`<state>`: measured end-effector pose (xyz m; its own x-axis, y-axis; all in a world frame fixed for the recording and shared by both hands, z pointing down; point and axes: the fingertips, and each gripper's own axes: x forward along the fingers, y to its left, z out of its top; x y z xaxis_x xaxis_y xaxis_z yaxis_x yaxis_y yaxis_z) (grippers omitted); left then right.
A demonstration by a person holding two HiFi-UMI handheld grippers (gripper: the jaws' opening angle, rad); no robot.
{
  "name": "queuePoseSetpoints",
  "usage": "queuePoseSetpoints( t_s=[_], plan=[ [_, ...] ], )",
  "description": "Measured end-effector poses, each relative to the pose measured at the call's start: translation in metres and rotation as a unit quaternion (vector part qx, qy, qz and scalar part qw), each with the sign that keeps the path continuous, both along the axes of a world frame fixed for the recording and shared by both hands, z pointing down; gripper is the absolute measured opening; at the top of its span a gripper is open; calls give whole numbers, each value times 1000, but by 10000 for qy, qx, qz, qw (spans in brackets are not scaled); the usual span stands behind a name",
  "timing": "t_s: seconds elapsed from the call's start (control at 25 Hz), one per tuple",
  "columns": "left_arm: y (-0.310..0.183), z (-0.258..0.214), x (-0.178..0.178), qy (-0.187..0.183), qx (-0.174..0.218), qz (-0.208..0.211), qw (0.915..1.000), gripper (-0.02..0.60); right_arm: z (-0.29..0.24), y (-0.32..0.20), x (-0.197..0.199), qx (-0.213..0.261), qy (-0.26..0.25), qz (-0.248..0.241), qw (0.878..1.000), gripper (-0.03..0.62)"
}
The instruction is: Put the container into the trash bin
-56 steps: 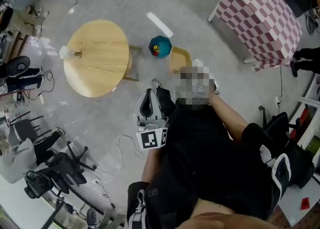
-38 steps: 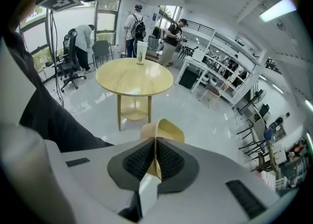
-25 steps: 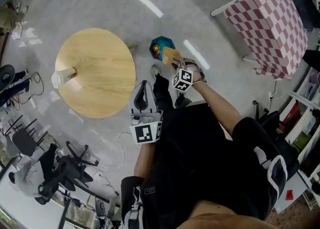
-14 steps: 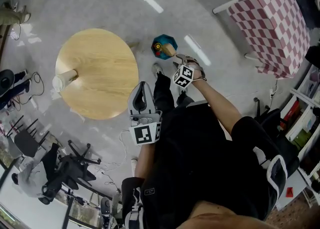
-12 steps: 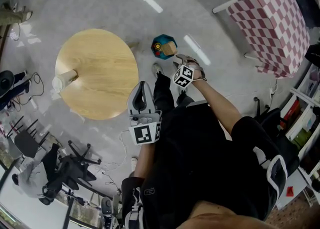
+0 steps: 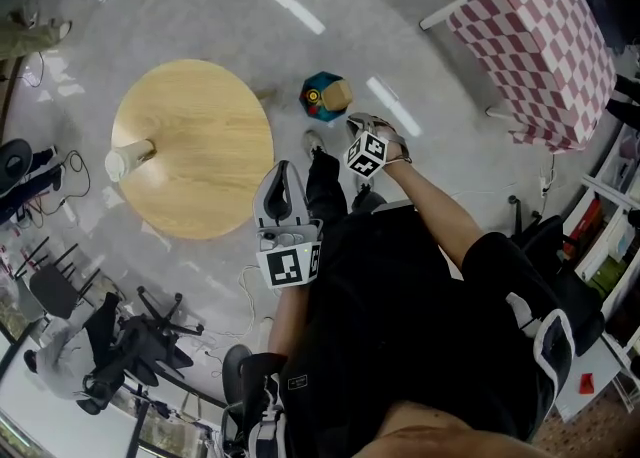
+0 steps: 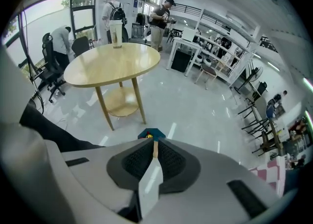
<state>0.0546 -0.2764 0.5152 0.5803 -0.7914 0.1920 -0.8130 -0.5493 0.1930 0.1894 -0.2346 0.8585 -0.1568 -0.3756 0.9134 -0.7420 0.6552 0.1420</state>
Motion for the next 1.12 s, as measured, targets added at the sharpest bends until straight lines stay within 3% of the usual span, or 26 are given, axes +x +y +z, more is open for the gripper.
queuePoseSetpoints(
  t_s=[0.56,0.84,1.12],
  plan=[
    [124,-53,19,94,624,-96,9980,8,-107,75,9,854,-739,537,9922,28],
    [203,-69,24,69,702,-318,9970,8,-186,127,27,1455,-1449,1078,9727,28],
    [243,-89,23,55,809,-379,9960,8,-246,165,33,1840,-1990,1285,9540,28]
  ],
)
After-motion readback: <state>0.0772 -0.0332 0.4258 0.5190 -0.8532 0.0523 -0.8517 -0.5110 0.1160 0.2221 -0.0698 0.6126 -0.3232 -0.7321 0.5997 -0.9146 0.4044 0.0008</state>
